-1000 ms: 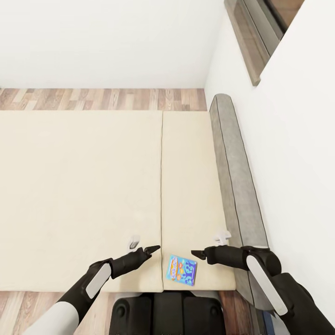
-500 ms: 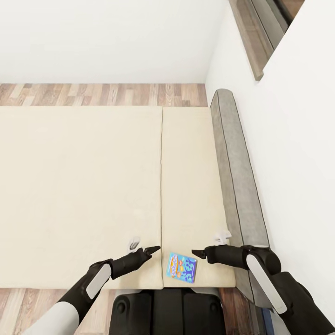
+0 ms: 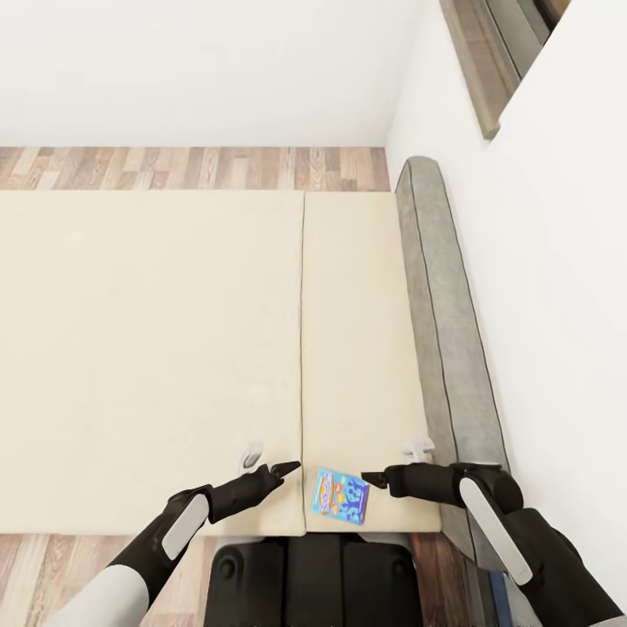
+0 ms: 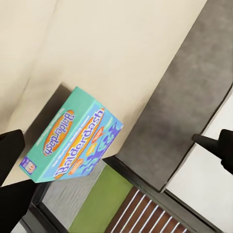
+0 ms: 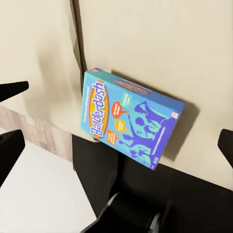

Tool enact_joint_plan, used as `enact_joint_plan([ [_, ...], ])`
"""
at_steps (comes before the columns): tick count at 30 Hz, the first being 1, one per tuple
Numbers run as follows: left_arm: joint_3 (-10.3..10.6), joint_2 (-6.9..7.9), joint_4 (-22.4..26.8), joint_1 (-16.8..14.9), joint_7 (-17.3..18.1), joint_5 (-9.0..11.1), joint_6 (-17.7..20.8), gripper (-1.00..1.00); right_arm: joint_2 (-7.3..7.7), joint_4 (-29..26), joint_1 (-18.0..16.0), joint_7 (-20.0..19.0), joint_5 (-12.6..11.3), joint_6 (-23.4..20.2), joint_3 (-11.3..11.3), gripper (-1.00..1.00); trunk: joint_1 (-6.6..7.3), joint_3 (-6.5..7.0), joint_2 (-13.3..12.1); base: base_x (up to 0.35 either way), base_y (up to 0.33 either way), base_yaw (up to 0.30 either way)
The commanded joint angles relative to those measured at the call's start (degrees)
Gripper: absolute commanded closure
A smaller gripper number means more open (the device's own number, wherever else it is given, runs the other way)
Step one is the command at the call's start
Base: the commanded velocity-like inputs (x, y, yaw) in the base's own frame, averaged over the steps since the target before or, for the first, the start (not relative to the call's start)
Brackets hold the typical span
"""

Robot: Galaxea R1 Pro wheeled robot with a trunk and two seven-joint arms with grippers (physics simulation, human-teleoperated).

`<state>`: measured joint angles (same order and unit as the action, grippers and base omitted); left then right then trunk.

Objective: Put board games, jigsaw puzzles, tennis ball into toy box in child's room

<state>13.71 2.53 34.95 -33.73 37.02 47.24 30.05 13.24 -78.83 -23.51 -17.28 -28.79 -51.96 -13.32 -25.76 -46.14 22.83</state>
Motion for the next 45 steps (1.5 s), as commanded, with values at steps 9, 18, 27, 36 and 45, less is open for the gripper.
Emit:
enact_joint_plan([
  [9, 0.23, -0.11, -0.03, -0.08, -0.58, 0.21, 0.36, -1.0, 0.03, 0.45, -0.1, -0.32, 0.33, -0.16, 0.15, -1.0, -0.03, -0.89, 0.09, 0.0, 0.0, 0.0],
  [18, 0.09, -0.57, -0.07, -0.45, -2.06, -2.3, 0.36, -1.0, 0.03, 0.73, -0.15, -0.3, 0.32, -0.16, 0.85, -1.0, -0.03, -1.72, 0.09, 0.0, 0.0, 0.0],
  [27, -0.03, -0.66, -0.06, -0.52, -2.3, -2.84, 0.36, -1.0, 0.03, 0.77, -0.18, -0.3, 0.32, -0.16, 0.97, -1.0, -0.03, -2.55, 0.09, 0.0, 0.0, 0.0],
  [36, -0.07, -0.68, -0.06, -0.54, -2.33, -3.0, -0.15, -1.0, 0.03, 0.78, -0.15, -0.3, 0.28, -0.16, 1.0, -1.0, -0.03, -3.33, 0.09, 0.0, 0.0, 0.0],
  [45, -0.08, -0.7, -0.06, -0.55, -2.04, -2.98, -0.89, -1.0, 0.13, 0.75, -0.06, -0.52, 0.46, 0.34, 1.17, -1.0, -0.03, -3.66, 0.09, 0.0, 0.0, 0.0],
])
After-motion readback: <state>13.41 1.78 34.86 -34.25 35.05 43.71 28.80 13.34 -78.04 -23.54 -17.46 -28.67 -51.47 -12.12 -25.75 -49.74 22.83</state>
